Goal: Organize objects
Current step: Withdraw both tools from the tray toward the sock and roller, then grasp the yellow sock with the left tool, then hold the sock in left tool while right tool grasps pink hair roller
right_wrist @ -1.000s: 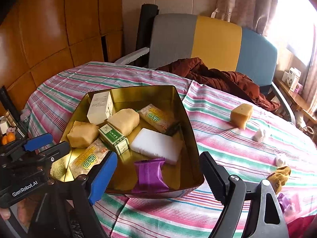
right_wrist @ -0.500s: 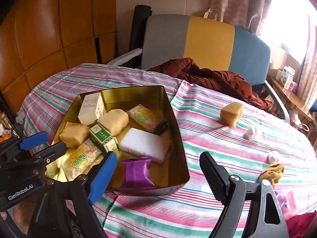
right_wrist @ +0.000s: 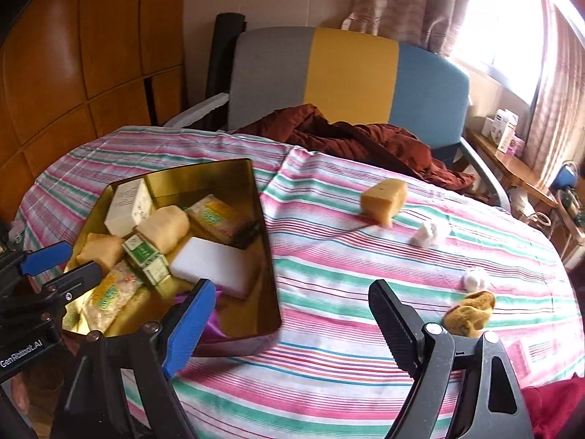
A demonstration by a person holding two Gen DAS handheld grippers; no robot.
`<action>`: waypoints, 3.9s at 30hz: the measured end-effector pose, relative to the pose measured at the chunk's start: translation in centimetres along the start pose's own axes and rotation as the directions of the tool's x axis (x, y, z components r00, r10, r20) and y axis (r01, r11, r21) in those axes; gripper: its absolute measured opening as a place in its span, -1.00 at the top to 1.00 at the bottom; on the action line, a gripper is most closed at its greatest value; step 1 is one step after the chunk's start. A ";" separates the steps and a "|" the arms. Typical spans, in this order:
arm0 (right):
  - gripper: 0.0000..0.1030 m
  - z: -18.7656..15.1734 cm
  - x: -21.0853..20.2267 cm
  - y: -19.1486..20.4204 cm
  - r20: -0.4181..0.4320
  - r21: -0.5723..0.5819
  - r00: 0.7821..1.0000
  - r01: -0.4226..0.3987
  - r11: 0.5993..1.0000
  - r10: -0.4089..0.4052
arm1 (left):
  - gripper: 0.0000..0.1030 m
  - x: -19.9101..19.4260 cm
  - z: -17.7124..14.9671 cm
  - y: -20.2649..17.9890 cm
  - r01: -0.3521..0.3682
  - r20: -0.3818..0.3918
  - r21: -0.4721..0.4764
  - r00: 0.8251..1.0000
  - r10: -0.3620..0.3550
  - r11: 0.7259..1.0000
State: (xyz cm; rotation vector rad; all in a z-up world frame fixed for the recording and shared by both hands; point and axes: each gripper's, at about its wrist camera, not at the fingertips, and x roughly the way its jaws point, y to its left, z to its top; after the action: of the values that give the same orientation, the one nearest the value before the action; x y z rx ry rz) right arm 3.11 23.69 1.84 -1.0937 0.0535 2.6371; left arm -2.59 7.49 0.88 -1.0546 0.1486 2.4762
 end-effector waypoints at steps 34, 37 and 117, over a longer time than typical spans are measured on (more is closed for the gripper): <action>-0.68 -5.9 -0.8 -27.0 -0.273 0.215 0.922 0.336 0.917 -0.274 | -0.13 5.4 3.2 -16.3 0.116 -0.039 0.380 0.993 -0.109 0.918; -0.68 -6.4 -0.3 -27.6 -0.299 0.230 0.920 0.327 0.917 -0.253 | -0.13 5.8 3.2 -17.5 0.126 -0.045 0.406 0.992 -0.118 0.905; -0.49 -10.5 6.2 -34.1 -0.650 0.428 0.754 0.265 0.864 0.090 | 0.29 11.9 -1.4 -21.6 0.486 -0.343 0.201 0.848 -0.404 0.850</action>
State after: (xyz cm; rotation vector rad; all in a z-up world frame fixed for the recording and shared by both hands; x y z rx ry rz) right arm 15.49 56.40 -7.43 -1.6850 0.7624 1.8394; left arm 0.58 30.70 -6.96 -1.1639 0.2965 1.8088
